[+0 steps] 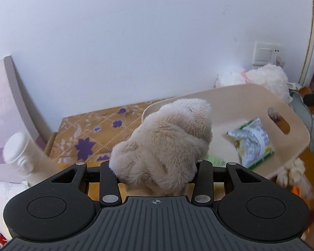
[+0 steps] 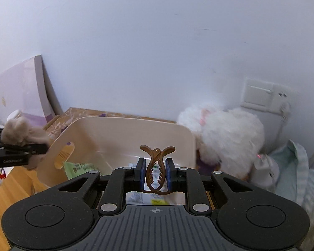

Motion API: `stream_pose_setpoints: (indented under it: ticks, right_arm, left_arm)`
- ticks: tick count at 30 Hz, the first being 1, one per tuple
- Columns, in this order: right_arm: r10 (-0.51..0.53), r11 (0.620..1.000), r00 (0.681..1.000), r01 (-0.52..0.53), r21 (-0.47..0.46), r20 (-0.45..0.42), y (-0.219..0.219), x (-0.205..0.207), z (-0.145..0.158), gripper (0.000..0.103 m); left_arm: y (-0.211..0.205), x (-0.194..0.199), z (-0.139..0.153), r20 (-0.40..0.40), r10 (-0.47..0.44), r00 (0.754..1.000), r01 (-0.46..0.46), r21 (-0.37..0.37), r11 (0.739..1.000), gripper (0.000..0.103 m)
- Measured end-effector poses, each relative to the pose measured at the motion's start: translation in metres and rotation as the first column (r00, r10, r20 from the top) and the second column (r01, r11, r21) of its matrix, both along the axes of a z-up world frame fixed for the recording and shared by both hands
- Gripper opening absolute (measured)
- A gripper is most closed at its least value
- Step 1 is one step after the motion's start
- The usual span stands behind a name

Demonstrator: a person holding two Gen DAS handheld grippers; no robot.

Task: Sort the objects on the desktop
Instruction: 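Carry the sock and hair clip to the basket and release them inside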

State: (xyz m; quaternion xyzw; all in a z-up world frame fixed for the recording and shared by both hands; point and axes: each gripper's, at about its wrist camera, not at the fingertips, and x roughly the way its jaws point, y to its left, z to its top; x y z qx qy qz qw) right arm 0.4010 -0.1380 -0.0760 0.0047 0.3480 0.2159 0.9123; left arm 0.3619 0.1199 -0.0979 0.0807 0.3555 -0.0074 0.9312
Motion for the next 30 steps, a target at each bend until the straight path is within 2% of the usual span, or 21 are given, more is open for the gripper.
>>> stream_pose_setpoints:
  ticks: [5, 10, 14, 17, 20, 22, 24, 26, 30]
  right_arm:
    - [0.049, 0.998, 0.999, -0.049, -0.024, -0.016, 0.026, 0.011, -0.011, 0.018]
    - [0.047, 0.999, 0.996, -0.049, -0.017, -0.071, 0.041, 0.019, -0.029, 0.018]
    - [0.033, 0.999, 0.993, -0.037, -0.027, -0.113, 0.045, 0.026, -0.042, 0.018]
    - [0.029, 0.998, 0.989, -0.036, -0.042, -0.147, 0.046, 0.029, -0.054, 0.018]
    - [0.021, 0.999, 0.983, -0.029, -0.042, -0.181, 0.045, 0.03, -0.063, 0.018]
    - [0.024, 0.999, 0.981, -0.031, -0.034, -0.194, 0.046, 0.029, -0.067, 0.027]
    - [0.018, 0.999, 0.98, -0.025, -0.032, -0.196, 0.046, 0.027, -0.066, 0.049]
    - [0.007, 0.999, 0.983, -0.013, -0.032, -0.183, 0.046, 0.025, -0.063, 0.062]
    - [-0.013, 0.999, 0.987, 0.008, -0.036, -0.161, 0.043, 0.021, -0.055, 0.072]
  left_arm:
    - [-0.009, 0.034, -0.005, -0.037, -0.001, 0.999, 0.0, -0.007, 1.0, 0.043]
    - [-0.025, 0.051, -0.022, -0.095, -0.016, 0.995, 0.017, 0.006, 1.0, 0.044]
    - [-0.035, 0.062, -0.04, -0.186, -0.045, 0.981, 0.044, -0.008, 0.999, 0.048]
    - [-0.045, 0.061, -0.048, -0.187, -0.076, 0.979, 0.081, 0.022, 0.996, 0.05]
    - [-0.049, 0.063, -0.052, -0.193, -0.072, 0.978, 0.081, 0.037, 0.996, 0.057]
    - [-0.049, 0.064, -0.053, -0.205, -0.069, 0.976, 0.075, 0.025, 0.997, 0.069]
    - [-0.048, 0.063, -0.052, -0.204, -0.085, 0.975, 0.088, 0.007, 0.996, 0.075]
    - [-0.049, 0.059, -0.05, -0.194, -0.099, 0.976, 0.103, 0.01, 0.995, 0.077]
    - [-0.048, 0.052, -0.045, -0.192, -0.102, 0.976, 0.107, 0.015, 0.994, 0.077]
